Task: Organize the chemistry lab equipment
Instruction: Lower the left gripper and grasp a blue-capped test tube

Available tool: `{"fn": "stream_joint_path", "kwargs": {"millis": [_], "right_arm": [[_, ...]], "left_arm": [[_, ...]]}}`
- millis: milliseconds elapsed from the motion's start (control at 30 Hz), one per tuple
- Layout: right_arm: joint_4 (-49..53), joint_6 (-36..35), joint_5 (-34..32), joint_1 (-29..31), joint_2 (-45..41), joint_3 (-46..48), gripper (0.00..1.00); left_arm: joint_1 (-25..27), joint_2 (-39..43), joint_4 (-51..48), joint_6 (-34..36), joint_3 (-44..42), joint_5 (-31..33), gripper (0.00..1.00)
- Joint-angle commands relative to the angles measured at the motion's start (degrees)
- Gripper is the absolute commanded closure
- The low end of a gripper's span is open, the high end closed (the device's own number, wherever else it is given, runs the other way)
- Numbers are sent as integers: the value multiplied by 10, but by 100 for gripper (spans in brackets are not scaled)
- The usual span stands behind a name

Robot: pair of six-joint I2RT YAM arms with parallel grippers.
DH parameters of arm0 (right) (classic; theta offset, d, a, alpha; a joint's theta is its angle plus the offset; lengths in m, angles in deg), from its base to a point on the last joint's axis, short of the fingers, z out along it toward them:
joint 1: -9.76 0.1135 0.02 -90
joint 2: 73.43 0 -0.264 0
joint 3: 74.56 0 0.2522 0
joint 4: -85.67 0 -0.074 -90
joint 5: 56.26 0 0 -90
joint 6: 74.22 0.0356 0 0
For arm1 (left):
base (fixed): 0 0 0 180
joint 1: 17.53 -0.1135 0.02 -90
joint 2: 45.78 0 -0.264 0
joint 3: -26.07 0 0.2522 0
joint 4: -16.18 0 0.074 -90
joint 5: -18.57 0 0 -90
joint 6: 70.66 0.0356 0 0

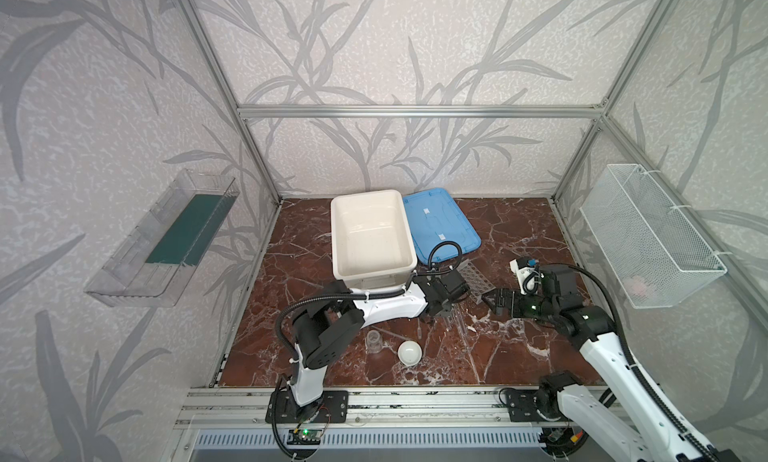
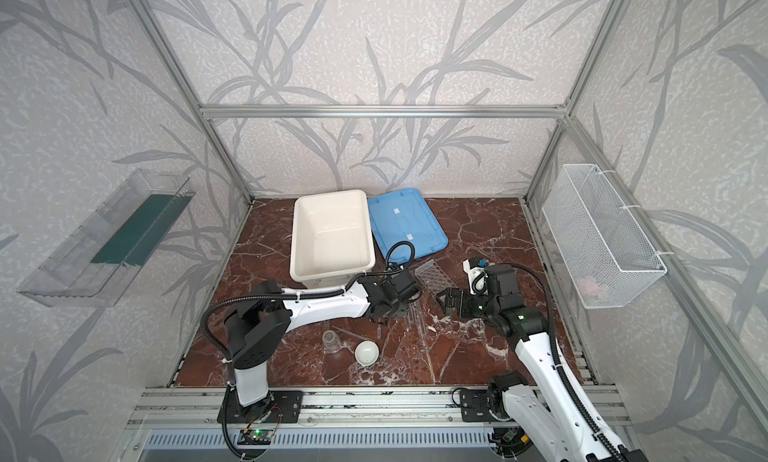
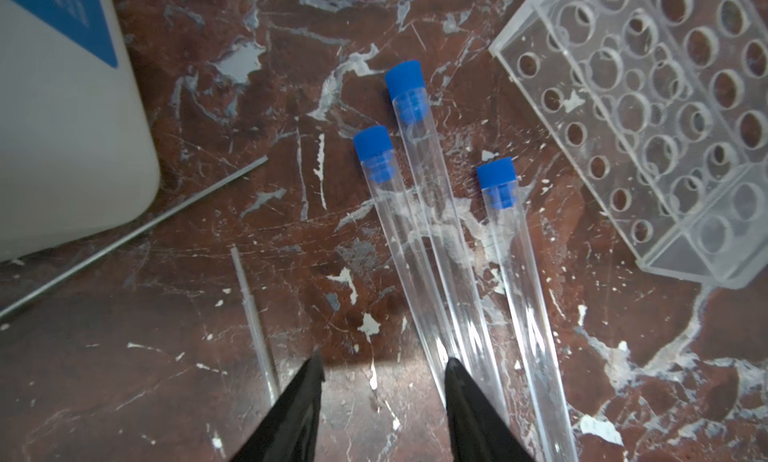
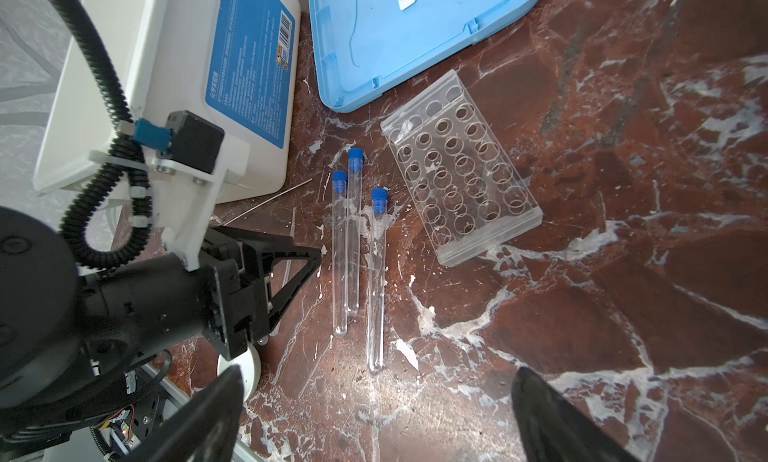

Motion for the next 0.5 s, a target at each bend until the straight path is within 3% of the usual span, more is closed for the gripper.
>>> {"fn": "stream_joint_path", "kwargs": {"millis": [0, 467], "right_arm": [[-8, -6, -6, -1, 1, 7, 1], [-9, -4, -8, -1, 2, 10, 1]], "left_arm": [[-2, -24, -13, 8, 28, 5, 51], [-3, -56, -35, 6, 50, 11, 53]]}}
